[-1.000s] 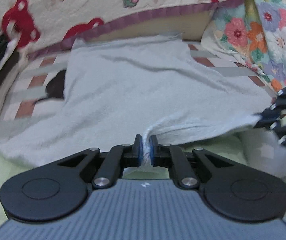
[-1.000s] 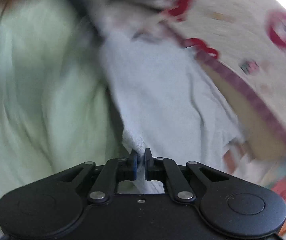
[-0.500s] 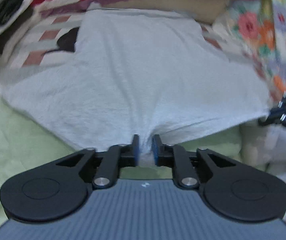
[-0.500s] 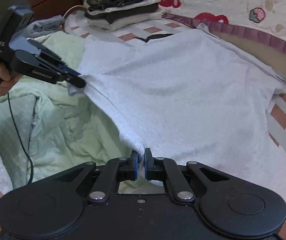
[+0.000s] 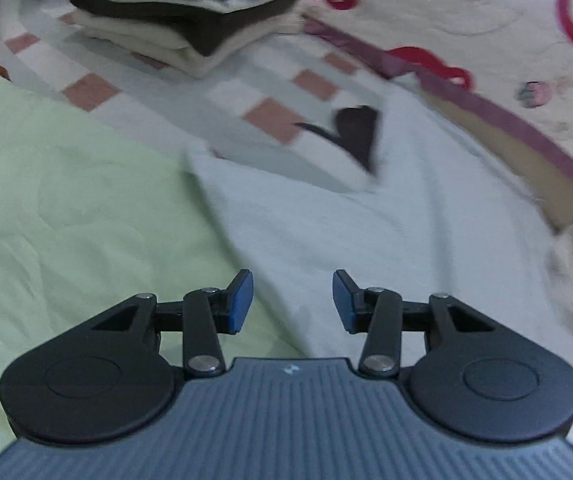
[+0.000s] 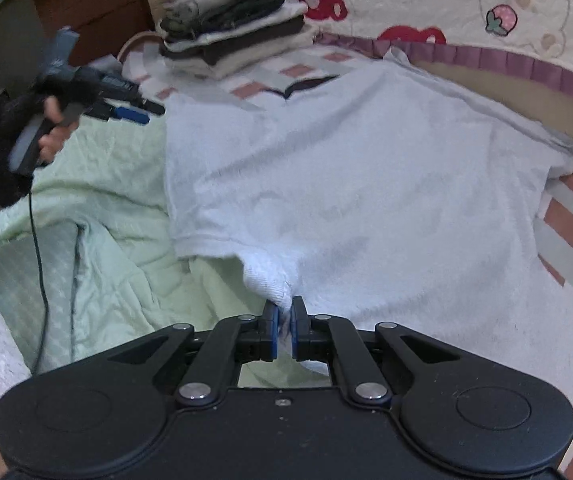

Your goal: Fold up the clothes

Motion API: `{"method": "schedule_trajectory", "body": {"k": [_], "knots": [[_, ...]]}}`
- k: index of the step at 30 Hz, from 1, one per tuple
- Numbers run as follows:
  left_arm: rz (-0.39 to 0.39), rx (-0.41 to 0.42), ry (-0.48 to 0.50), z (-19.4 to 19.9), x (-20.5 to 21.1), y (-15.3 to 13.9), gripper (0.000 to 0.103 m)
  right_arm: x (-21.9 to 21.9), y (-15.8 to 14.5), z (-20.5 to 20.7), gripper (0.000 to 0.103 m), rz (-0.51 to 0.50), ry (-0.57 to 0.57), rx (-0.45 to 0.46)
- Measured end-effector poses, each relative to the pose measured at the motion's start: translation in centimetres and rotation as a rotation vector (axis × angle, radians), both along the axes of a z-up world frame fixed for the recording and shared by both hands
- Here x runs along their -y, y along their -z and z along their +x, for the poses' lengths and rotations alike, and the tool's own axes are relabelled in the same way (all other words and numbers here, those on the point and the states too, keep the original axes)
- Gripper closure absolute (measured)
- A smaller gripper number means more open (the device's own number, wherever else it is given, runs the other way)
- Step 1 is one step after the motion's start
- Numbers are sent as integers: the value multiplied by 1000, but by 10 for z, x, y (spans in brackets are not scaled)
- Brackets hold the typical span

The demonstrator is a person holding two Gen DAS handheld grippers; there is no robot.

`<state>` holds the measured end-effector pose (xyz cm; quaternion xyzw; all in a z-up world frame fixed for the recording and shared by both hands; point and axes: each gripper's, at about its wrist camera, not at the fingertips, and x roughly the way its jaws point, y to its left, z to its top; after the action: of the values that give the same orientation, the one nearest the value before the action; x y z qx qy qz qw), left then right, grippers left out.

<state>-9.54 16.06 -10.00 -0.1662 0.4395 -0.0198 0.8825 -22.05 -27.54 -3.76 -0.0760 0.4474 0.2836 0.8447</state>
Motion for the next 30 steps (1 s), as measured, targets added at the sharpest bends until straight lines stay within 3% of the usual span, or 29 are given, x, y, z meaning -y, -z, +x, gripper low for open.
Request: {"method": "schedule_trajectory", "body": {"k": [2, 7, 10, 11, 12, 13, 18, 21, 22, 24, 26, 30], "knots": [[29, -2, -19, 12, -2, 9, 51, -2, 3, -1, 95, -23, -4, -5], [-46, 19, -113, 35, -21, 27, 48, -4, -2, 2, 95, -14, 20, 5], [22, 96, -90, 36, -15, 12, 43, -4, -6, 6, 95, 9, 55, 15], [44, 122, -83, 37, -12, 7, 47, -4, -7, 7, 95, 18, 67, 17], [67, 148, -75, 37, -10, 2, 82, -4, -6, 7, 95, 17, 70, 11], [90, 173, -67, 38, -8, -3, 102, -3, -5, 7, 95, 13, 71, 3], [203, 301, -28, 40, 2, -28, 102, 13, -1, 8, 95, 89, 129, -25], [280, 404, -118, 6, -9, -52, 101, 14, -3, 7, 95, 112, 132, -29], [270, 397, -157, -2, -15, -49, 101, 13, -2, 9, 95, 119, 133, -37], [207, 310, -223, -2, -27, -19, 101, 8, 4, 15, 95, 103, 122, -50], [225, 222, -225, 9, -29, 18, 101, 1, 10, 18, 95, 87, 96, -62], [261, 184, -249, 16, -27, 46, 101, -3, 17, 17, 95, 75, 74, -83]]}}
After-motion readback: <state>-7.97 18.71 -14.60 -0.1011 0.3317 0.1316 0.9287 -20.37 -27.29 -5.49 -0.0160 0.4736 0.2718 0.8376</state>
